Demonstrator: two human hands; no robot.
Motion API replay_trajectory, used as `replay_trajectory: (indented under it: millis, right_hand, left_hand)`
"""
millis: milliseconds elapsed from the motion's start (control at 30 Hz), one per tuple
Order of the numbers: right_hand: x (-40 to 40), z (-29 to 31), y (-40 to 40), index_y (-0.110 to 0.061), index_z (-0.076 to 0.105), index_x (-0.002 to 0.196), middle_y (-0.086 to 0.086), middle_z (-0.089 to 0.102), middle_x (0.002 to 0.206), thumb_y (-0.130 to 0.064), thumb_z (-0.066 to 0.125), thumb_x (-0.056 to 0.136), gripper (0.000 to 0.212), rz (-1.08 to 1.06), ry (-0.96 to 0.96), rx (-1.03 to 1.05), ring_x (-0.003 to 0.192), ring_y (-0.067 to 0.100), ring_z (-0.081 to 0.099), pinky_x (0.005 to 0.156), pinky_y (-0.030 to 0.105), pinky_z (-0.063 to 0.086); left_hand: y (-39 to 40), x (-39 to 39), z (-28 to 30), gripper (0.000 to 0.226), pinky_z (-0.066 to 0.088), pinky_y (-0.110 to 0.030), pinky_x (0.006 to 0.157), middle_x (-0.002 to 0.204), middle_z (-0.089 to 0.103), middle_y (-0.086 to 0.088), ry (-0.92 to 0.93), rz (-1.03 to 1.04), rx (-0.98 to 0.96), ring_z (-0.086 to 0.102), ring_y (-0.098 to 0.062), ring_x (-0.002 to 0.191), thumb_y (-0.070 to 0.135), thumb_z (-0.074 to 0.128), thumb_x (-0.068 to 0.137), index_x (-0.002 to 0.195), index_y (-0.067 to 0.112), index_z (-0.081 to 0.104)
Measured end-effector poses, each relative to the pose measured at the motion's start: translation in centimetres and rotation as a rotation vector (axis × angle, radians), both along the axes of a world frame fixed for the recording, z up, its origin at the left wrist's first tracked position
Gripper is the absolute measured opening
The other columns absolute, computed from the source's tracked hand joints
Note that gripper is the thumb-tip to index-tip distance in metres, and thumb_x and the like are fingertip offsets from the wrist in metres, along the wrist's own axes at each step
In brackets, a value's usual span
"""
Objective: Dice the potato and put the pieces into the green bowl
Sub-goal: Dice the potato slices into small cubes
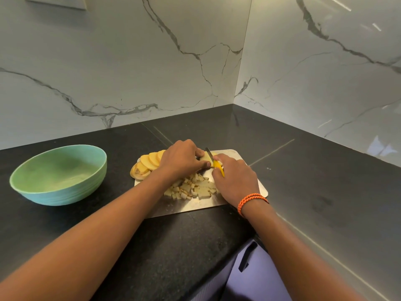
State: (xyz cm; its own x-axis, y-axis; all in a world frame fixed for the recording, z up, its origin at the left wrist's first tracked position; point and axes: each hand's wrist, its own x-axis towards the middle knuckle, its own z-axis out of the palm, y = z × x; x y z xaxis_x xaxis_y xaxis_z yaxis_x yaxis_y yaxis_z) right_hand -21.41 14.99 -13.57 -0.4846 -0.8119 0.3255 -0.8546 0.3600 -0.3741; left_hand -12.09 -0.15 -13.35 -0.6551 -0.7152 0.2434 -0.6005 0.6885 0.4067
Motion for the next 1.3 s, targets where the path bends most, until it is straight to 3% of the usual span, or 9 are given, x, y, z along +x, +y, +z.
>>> replay_trajectory:
  millis: [167, 400, 633, 767, 900, 1033, 1200, 1300]
  right_hand:
    - [-0.1, -0.3, -0.3, -0.033, 0.053, 0.144, 0.005, 0.070, 0.119, -0.035, 0.046, 0.102, 0.042, 0.003, 0.032, 0.004, 0.105, 0.027, 0.063, 0.082, 0.038, 0.049]
    - [-0.4, -0.2, 0.3, -0.035, 0.051, 0.143, 0.003, 0.067, 0.123, -0.036, 0.044, 0.102, 0.042, 0.059, 0.041, 0.081, 0.107, 0.027, 0.061, 0.083, 0.039, 0.048]
    - [0.4, -0.3, 4.9, -0.039, 0.049, 0.144, 0.002, 0.068, 0.112, -0.038, 0.044, 0.101, 0.043, 0.083, 0.018, 0.091, 0.099, 0.023, 0.061, 0.080, 0.038, 0.050]
    - [0.4, -0.2, 6.5, -0.038, 0.050, 0.144, -0.002, 0.066, 0.092, -0.039, 0.046, 0.102, 0.042, 0.060, -0.015, 0.066, 0.082, 0.016, 0.060, 0.077, 0.039, 0.056]
    - [0.0, -0.1, 6.9, -0.037, 0.052, 0.143, -0.006, 0.056, 0.081, -0.036, 0.048, 0.102, 0.042, 0.014, -0.011, 0.051, 0.076, 0.015, 0.056, 0.072, 0.035, 0.053]
    - [0.6, 0.1, 5.9, -0.036, 0.052, 0.144, -0.005, 0.059, 0.083, -0.034, 0.048, 0.101, 0.043, 0.024, -0.046, -0.015, 0.079, 0.016, 0.057, 0.073, 0.036, 0.052]
    - [0.8, 0.1, 1.9, -0.034, 0.055, 0.141, 0.006, 0.070, 0.102, -0.033, 0.048, 0.098, 0.044, 0.015, -0.019, -0.028, 0.093, 0.028, 0.062, 0.078, 0.040, 0.050]
    - [0.6, 0.0, 0.1, -0.032, 0.057, 0.139, 0.007, 0.070, 0.109, -0.033, 0.048, 0.097, 0.042, 0.017, -0.021, -0.009, 0.097, 0.029, 0.062, 0.083, 0.042, 0.052]
  left_hand:
    - [0.5, 0.0, -0.1, 0.038, 0.063, -0.036, 0.075, 0.116, 0.078, 0.014, 0.011, 0.012, -0.006, 0.069, -0.009, 0.079, 0.054, 0.080, 0.087, 0.107, 0.023, 0.084]
    - [0.8, 0.1, -0.1, 0.039, 0.057, -0.029, 0.070, 0.123, 0.075, 0.016, 0.021, 0.005, -0.019, 0.070, -0.010, 0.091, 0.056, 0.079, 0.087, 0.111, 0.025, 0.083]
    - [0.9, -0.1, -0.1, 0.041, 0.060, -0.033, 0.076, 0.118, 0.077, 0.012, 0.002, 0.041, 0.014, 0.068, -0.010, 0.089, 0.053, 0.082, 0.086, 0.118, 0.028, 0.080]
    - [0.9, -0.1, 0.1, 0.045, 0.061, -0.034, 0.076, 0.122, 0.076, 0.011, 0.000, 0.049, 0.027, 0.067, -0.009, 0.084, 0.054, 0.082, 0.085, 0.122, 0.028, 0.078]
    - [1.0, -0.2, -0.1, 0.046, 0.062, -0.033, 0.072, 0.124, 0.076, 0.010, 0.004, 0.061, 0.025, 0.067, -0.011, 0.074, 0.055, 0.081, 0.086, 0.122, 0.027, 0.078]
    - [0.9, -0.2, 0.1, 0.044, 0.053, -0.026, 0.062, 0.119, 0.077, 0.010, 0.034, 0.062, 0.028, 0.066, -0.011, 0.073, 0.053, 0.082, 0.085, 0.119, 0.026, 0.080]
    - [0.2, 0.1, 0.0, 0.039, 0.061, -0.033, 0.075, 0.115, 0.078, 0.012, 0.018, 0.030, 0.027, 0.068, -0.008, 0.086, 0.052, 0.081, 0.088, 0.119, 0.029, 0.080]
    - [-0.1, 0.1, -0.3, 0.039, 0.058, -0.030, 0.072, 0.111, 0.079, 0.013, 0.038, 0.025, 0.004, 0.067, -0.007, 0.086, 0.052, 0.082, 0.087, 0.118, 0.030, 0.080]
